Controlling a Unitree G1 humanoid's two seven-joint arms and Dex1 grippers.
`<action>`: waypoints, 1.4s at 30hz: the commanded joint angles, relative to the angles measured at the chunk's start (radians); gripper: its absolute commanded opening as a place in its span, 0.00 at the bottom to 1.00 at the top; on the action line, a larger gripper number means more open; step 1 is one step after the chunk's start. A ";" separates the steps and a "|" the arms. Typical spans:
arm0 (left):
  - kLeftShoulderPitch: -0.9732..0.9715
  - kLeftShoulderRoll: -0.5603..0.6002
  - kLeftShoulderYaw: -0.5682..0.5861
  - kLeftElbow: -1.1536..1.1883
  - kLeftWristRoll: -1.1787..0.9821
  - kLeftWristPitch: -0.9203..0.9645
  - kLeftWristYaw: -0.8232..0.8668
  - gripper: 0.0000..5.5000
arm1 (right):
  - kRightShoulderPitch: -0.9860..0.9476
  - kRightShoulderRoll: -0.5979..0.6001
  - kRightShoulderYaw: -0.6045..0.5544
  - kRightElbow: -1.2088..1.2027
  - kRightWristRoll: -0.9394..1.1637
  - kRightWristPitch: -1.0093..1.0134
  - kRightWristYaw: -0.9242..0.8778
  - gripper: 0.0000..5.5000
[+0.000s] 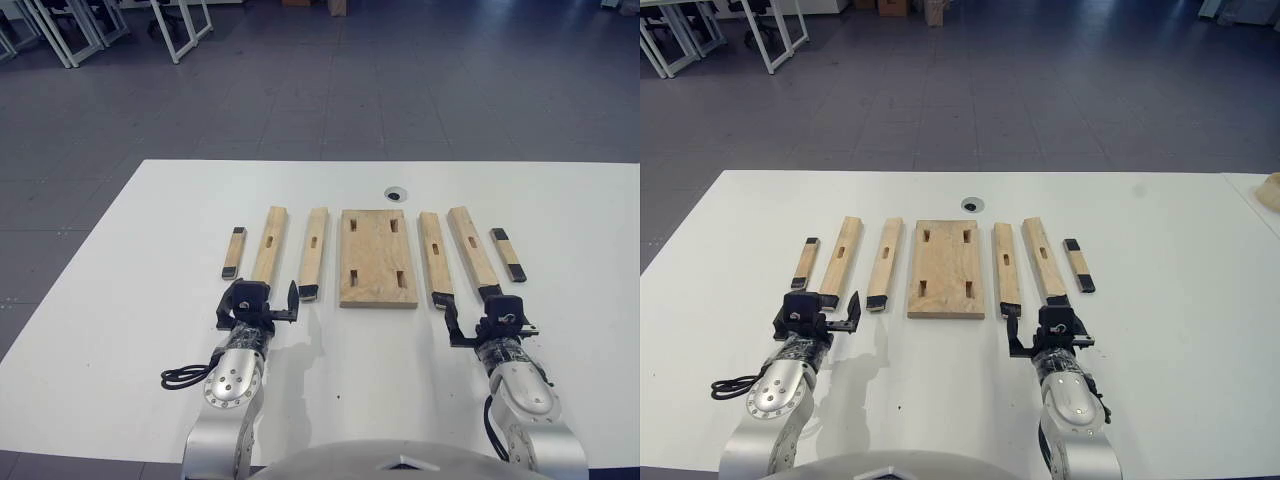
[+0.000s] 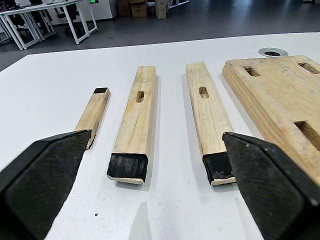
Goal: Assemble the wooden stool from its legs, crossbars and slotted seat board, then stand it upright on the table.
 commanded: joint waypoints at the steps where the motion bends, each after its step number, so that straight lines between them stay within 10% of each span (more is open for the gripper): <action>1: 0.006 -0.002 -0.006 0.014 0.008 -0.014 0.002 0.89 | -0.009 -0.005 -0.007 -0.007 0.006 0.013 0.006 0.89; 42: -0.010 -0.042 -0.002 0.003 0.021 0.008 0.024 0.88 | -0.138 -0.008 -0.138 0.052 0.074 0.037 0.038 0.82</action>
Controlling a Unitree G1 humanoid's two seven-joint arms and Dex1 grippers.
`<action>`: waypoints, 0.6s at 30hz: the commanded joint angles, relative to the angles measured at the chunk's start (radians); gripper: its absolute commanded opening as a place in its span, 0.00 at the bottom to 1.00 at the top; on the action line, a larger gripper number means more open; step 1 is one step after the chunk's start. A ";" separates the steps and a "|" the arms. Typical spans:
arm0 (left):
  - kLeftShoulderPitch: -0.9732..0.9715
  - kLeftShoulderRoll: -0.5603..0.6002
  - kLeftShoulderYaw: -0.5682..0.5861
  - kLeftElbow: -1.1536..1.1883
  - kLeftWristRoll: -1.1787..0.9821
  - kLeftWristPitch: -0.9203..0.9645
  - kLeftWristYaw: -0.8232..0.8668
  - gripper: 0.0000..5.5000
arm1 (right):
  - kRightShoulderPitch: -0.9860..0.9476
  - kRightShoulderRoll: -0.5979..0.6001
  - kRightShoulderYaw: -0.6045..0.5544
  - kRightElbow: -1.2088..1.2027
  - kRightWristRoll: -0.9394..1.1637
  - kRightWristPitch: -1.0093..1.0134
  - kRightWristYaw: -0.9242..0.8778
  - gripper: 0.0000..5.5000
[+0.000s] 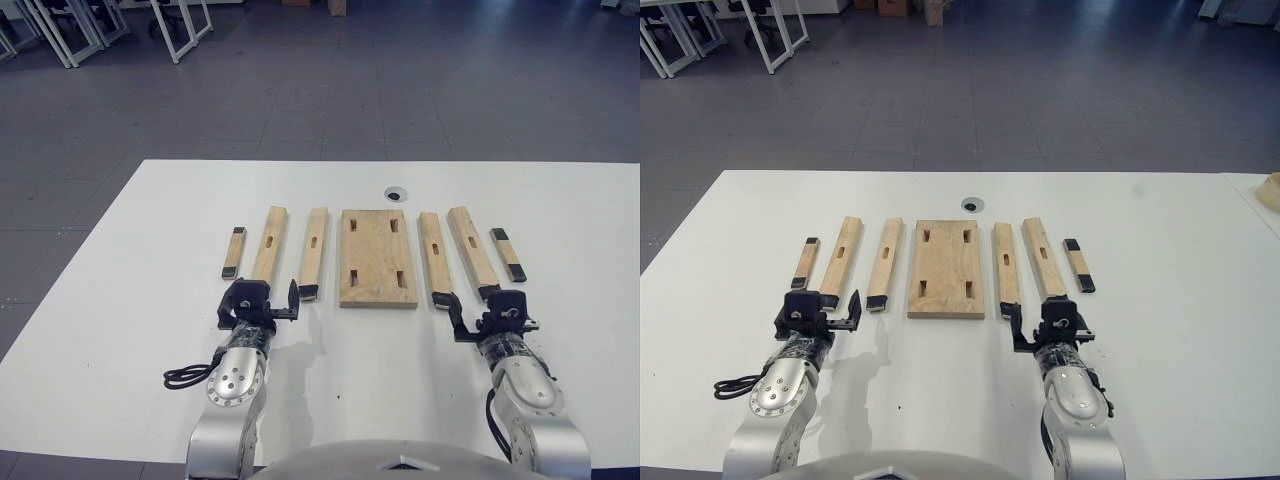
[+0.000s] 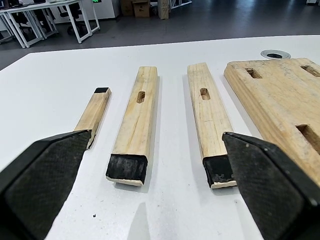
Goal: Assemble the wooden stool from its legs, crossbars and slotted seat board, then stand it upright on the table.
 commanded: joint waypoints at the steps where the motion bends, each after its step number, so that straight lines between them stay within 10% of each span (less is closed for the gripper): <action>1: 0.001 -0.014 -0.001 -0.006 0.012 0.007 0.020 0.88 | -0.169 -0.040 -0.148 0.094 0.078 0.008 0.029 0.82; 8: 0.004 -0.025 -0.004 -0.002 0.015 0.002 0.022 0.88 | -0.455 -0.294 -0.380 0.540 0.214 -0.046 0.211 0.82; 18: 0.000 -0.027 -0.002 0.004 0.015 -0.005 0.023 0.88 | -0.460 -0.423 -0.319 0.928 0.235 -0.163 0.446 0.82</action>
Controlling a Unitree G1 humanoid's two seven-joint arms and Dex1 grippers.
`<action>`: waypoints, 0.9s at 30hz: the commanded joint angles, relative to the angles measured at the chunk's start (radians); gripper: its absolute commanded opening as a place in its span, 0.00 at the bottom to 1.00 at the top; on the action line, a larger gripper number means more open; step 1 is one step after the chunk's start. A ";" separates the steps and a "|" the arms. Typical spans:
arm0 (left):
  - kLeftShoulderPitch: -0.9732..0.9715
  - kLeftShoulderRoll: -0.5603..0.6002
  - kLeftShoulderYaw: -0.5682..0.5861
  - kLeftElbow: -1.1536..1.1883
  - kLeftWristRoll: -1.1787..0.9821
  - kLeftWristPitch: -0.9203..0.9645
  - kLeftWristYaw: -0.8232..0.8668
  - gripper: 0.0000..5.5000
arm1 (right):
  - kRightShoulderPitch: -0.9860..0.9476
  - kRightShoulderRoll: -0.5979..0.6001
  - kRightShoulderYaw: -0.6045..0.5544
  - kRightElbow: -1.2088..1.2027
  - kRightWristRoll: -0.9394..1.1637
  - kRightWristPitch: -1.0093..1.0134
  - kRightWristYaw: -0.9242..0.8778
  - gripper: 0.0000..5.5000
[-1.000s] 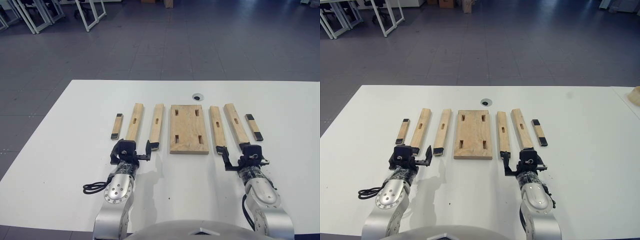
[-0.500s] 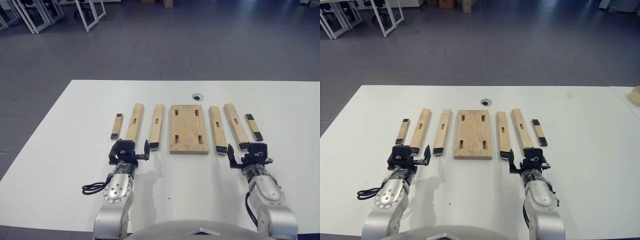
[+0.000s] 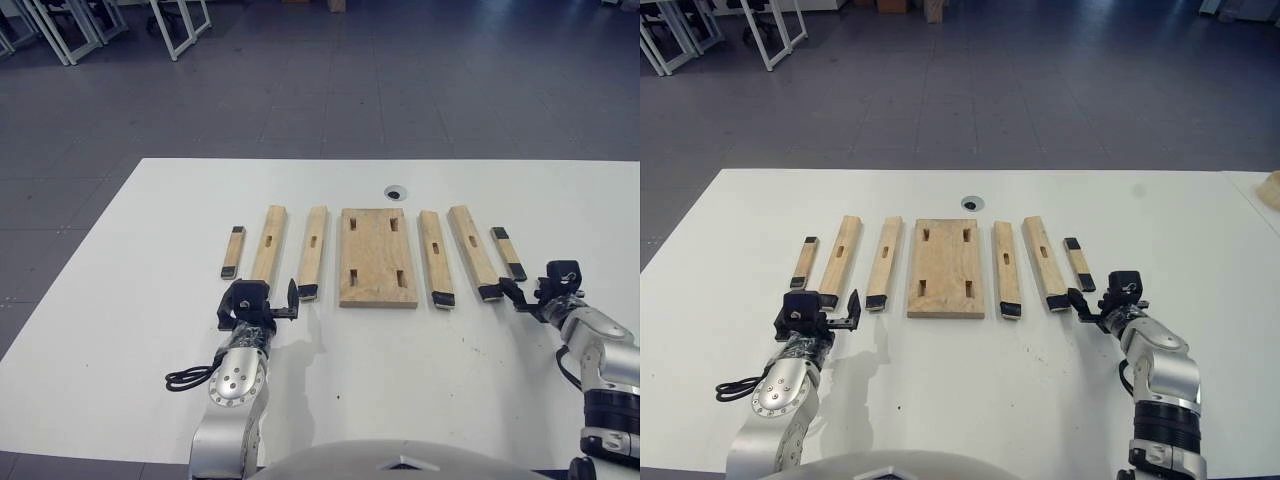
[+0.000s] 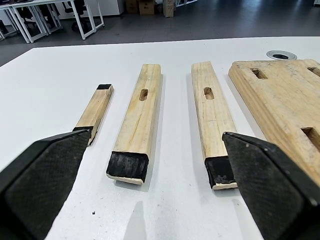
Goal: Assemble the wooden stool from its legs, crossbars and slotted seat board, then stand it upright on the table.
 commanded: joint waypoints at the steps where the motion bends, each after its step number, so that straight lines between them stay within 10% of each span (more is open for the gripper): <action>1: -0.001 -0.001 -0.002 0.002 0.008 -0.005 0.007 0.88 | 0.000 -0.026 0.020 0.074 -0.007 -0.039 0.020 0.82; 14: -0.013 0.009 -0.018 0.017 0.020 -0.007 0.006 0.88 | -0.158 -0.018 0.140 0.547 -0.082 -0.261 0.033 0.82; 27: -0.018 0.009 -0.008 0.005 0.017 0.007 0.006 0.88 | -0.121 -0.029 0.150 0.607 -0.069 -0.292 0.045 0.44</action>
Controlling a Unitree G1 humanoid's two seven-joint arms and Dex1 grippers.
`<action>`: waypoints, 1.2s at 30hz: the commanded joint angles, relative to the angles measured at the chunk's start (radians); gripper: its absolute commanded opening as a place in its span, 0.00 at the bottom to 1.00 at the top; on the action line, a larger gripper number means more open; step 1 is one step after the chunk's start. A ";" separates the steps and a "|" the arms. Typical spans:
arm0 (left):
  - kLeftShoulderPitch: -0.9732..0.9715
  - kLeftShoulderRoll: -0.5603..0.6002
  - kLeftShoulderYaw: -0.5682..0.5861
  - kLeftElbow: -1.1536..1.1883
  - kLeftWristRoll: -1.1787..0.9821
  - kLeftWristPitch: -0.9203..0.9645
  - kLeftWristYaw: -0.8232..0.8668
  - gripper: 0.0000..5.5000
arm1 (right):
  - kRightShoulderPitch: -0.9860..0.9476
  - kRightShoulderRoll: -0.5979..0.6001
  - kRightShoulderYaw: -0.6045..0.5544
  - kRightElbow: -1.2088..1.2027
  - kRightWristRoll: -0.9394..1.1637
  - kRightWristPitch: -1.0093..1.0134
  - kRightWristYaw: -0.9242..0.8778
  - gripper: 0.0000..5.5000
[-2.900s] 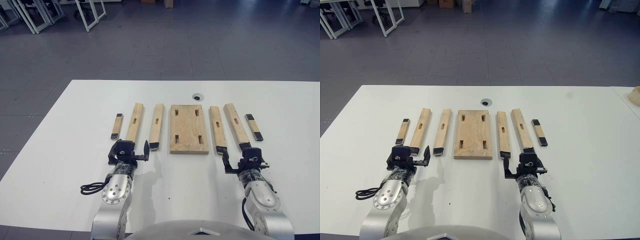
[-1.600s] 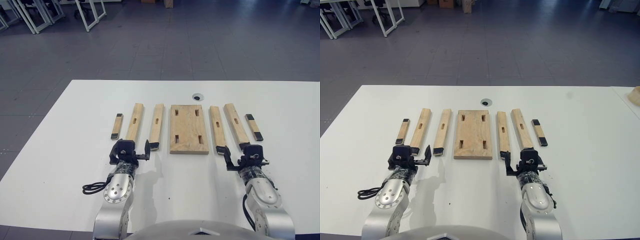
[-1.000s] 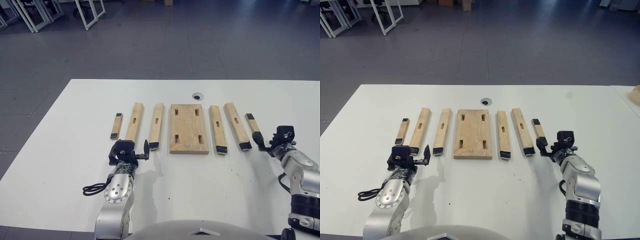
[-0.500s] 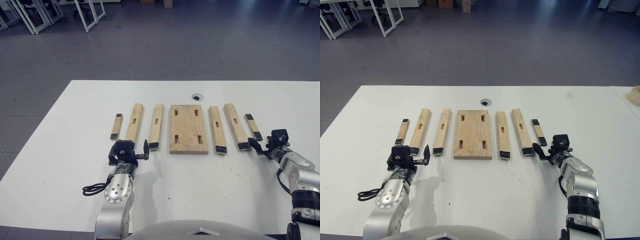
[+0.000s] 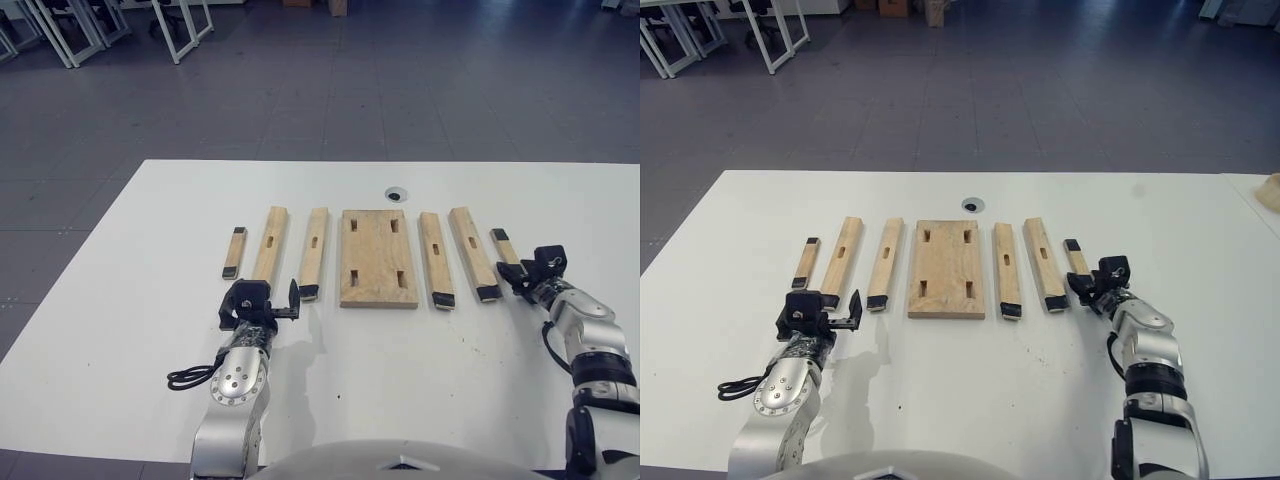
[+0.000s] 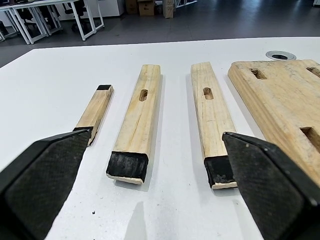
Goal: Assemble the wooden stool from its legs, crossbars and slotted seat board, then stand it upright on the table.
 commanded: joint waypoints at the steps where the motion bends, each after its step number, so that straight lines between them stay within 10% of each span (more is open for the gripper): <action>1: -0.013 0.002 -0.001 -0.005 0.012 0.008 0.006 0.88 | 0.112 0.013 0.046 0.078 -0.044 0.070 -0.008 0.42; 13: -0.057 0.010 0.041 0.021 -0.031 0.016 -0.027 0.88 | 0.056 -0.036 0.008 0.124 -0.047 -0.117 -0.149 0.23; 18: -0.441 0.105 0.242 0.176 -0.297 0.084 -0.228 0.88 | -0.012 -0.094 -0.032 -0.231 -0.063 -0.166 -0.232 0.23; 24: -0.918 0.107 0.573 0.406 -0.952 0.481 -0.294 0.88 | -0.032 0.046 0.152 -0.673 -0.070 -0.119 -0.195 0.23; 36: -0.985 0.071 0.625 0.737 -1.369 0.676 -0.124 0.88 | -0.012 0.265 0.405 -0.915 -0.085 -0.001 -0.167 0.23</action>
